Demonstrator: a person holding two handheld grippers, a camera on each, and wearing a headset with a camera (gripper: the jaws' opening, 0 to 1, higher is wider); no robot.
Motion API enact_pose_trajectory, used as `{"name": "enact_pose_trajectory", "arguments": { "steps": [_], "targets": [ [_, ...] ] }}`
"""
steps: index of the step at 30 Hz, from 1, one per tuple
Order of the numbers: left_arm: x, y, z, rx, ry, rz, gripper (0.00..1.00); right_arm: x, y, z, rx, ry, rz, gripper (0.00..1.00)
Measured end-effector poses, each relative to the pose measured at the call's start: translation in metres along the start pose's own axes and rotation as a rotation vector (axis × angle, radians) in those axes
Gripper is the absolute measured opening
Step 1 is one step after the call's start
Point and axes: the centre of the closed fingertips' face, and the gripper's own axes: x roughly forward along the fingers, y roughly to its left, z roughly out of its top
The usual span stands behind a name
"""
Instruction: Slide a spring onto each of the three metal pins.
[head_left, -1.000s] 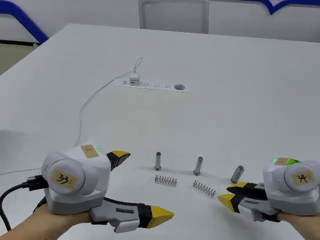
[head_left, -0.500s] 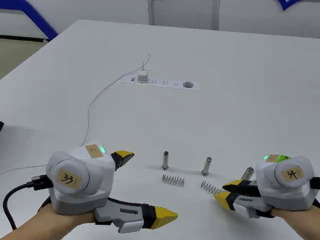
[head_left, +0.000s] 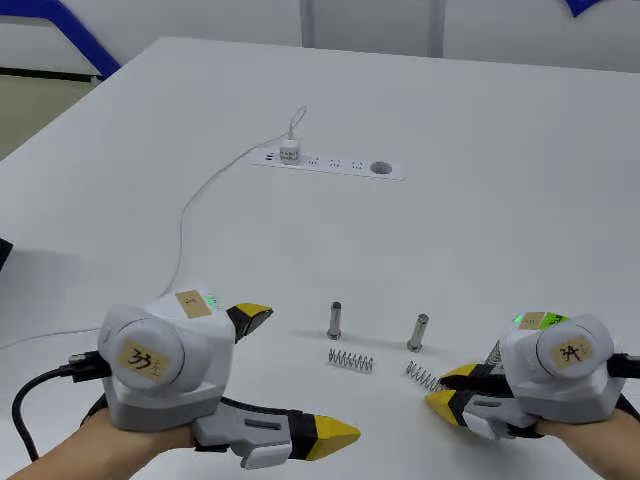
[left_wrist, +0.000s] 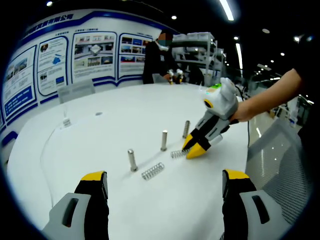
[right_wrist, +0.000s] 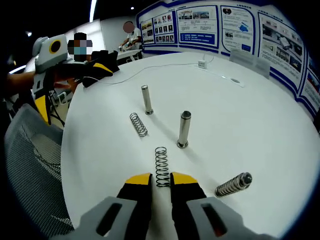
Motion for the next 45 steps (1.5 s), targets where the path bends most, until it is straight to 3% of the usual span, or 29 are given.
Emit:
{"name": "enact_pose_trajectory", "arguments": {
  "steps": [14,24,34,37,45],
  "targets": [
    [0.001,-0.004,0.002,0.009,-0.003,-0.011,0.97,-0.001,0.001,-0.002,-0.062,0.022,-0.007,0.11],
    [0.002,-0.006,0.004,0.019,-0.002,-0.017,0.97,-0.018,0.005,0.003,-0.101,0.017,0.000,0.11],
    [0.010,-0.020,0.017,0.061,-0.011,-0.058,0.94,-0.037,0.016,0.016,-0.174,-0.008,0.039,0.11],
    [0.012,-0.029,0.020,0.073,-0.001,-0.097,0.91,-0.045,0.024,0.025,-0.216,-0.022,0.054,0.11],
    [0.020,-0.041,0.027,0.164,0.010,-0.138,0.85,-0.055,0.037,0.036,-0.263,-0.043,0.079,0.11]
  ]
}}
